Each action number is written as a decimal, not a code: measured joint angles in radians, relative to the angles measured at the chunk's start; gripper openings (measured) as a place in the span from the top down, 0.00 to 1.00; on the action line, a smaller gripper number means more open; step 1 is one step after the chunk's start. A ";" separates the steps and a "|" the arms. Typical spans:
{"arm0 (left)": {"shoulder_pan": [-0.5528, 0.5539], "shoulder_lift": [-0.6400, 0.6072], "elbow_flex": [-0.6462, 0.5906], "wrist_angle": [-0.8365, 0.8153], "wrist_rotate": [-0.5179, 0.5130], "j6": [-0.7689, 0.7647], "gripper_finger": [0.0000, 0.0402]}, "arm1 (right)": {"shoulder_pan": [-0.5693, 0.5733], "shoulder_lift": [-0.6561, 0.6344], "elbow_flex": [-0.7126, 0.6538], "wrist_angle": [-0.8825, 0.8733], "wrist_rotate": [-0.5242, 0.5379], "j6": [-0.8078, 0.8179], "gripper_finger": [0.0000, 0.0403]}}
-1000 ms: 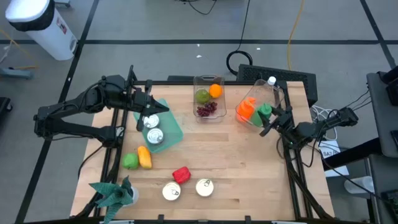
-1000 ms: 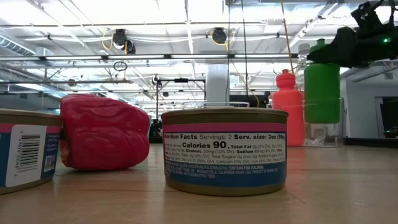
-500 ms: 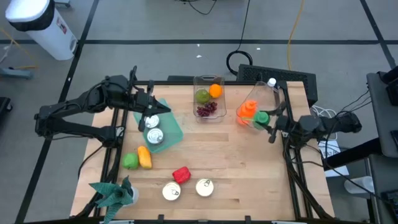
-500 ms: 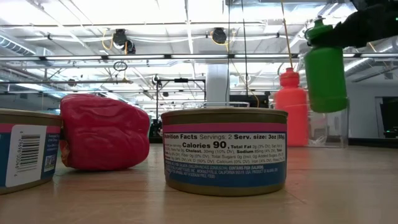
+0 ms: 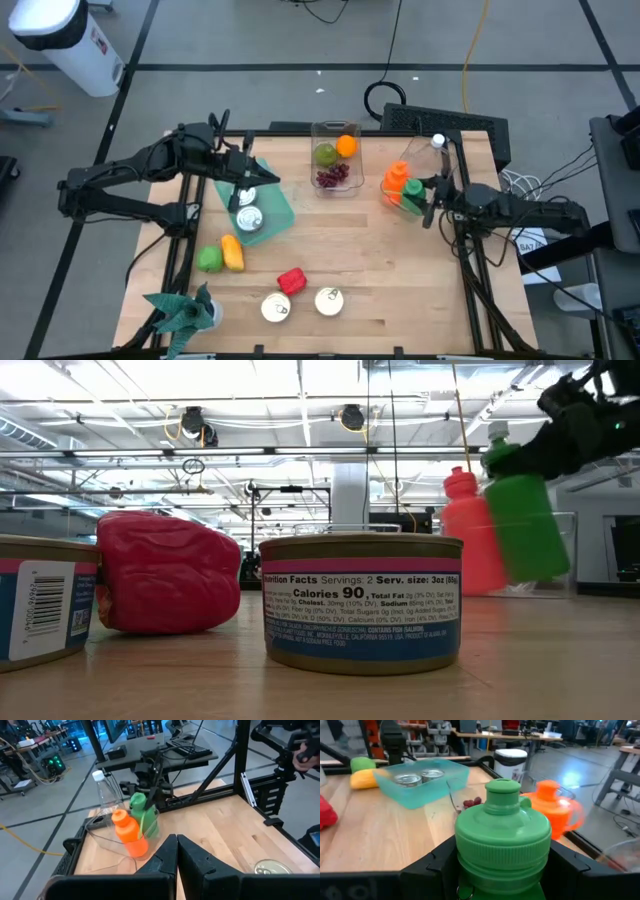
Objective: Pick & Place Food Item
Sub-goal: Put the green water bottle into the right transparent bin, then put the red bell pepper into the left transparent bin
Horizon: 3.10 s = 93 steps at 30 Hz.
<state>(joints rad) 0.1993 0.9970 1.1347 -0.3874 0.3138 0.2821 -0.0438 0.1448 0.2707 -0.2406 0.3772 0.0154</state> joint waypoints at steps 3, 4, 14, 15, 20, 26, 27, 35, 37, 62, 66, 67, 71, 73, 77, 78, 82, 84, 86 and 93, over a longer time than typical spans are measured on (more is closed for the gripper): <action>0.000 -0.004 0.000 -0.001 0.000 -0.005 0.95 | -0.049 0.000 -0.050 0.089 -0.046 -0.005 0.51; 0.000 -0.008 0.000 -0.001 0.000 -0.007 0.95 | -0.061 0.000 -0.062 0.115 -0.052 -0.006 0.51; 0.000 -0.010 0.000 -0.005 0.000 -0.004 0.95 | -0.132 0.000 -0.143 0.208 -0.096 -0.001 0.51; 0.000 -0.010 0.000 -0.005 0.000 -0.004 0.95 | -0.134 -0.001 -0.151 0.218 -0.102 -0.001 0.51; 0.000 -0.010 0.000 -0.005 0.000 -0.003 0.95 | -0.137 0.000 -0.192 0.296 -0.113 0.020 0.48; 0.000 -0.010 0.000 -0.008 0.000 -0.004 0.95 | -0.136 0.000 -0.194 0.315 -0.051 0.043 0.32; 0.000 -0.010 0.000 -0.011 0.000 -0.004 0.95 | -0.136 0.000 -0.194 0.326 -0.040 0.048 0.30; 0.000 -0.010 0.000 -0.027 0.000 -0.006 0.95 | -0.134 0.001 -0.162 0.349 -0.040 0.030 0.24; 0.000 -0.010 0.000 -0.029 0.000 -0.004 0.95 | -0.132 0.000 -0.141 0.356 -0.040 0.006 0.24; -0.005 0.103 -0.097 -0.174 -0.184 -0.130 0.95 | -0.107 0.876 0.444 0.502 -0.455 -0.125 0.33; 0.010 0.068 -0.219 -0.003 -0.177 -0.169 0.97 | -0.069 1.016 0.444 0.610 -0.460 -0.175 0.42; 0.021 0.037 -0.255 0.005 -0.169 -0.176 0.98 | -0.062 1.040 0.444 0.631 -0.459 -0.181 0.44; 0.064 -0.073 -0.426 0.203 -0.079 -0.246 0.98 | -0.029 1.094 0.444 0.660 -0.458 -0.186 0.56; 0.076 -0.108 -0.508 0.287 -0.049 -0.277 0.98 | -0.019 1.108 0.443 0.650 -0.457 -0.188 0.63; 0.087 -0.155 -0.629 0.455 -0.062 -0.304 0.99 | -0.006 1.132 0.441 0.646 -0.456 -0.192 0.76; 0.089 -0.155 -0.654 0.508 -0.068 -0.308 0.99 | -0.005 1.139 0.441 0.649 -0.457 -0.193 0.78; 0.088 -0.153 -0.734 0.650 -0.076 -0.311 0.98 | -0.004 1.172 0.441 0.678 -0.456 -0.237 0.88; 0.088 -0.148 -0.757 0.653 -0.076 -0.319 0.99 | 0.000 1.181 0.441 0.687 -0.453 -0.245 0.93; 0.088 -0.146 -0.780 0.644 -0.078 -0.354 0.99 | 0.004 1.199 0.441 0.698 -0.453 -0.244 0.98; 0.074 -0.142 -0.820 0.641 -0.079 -0.364 0.97 | 0.039 1.345 0.441 0.809 -0.458 -0.311 0.98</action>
<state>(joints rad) 0.2735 0.8549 0.3145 0.2541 0.2344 -0.0817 -0.0051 1.4896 0.7113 0.5682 -0.0803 -0.2957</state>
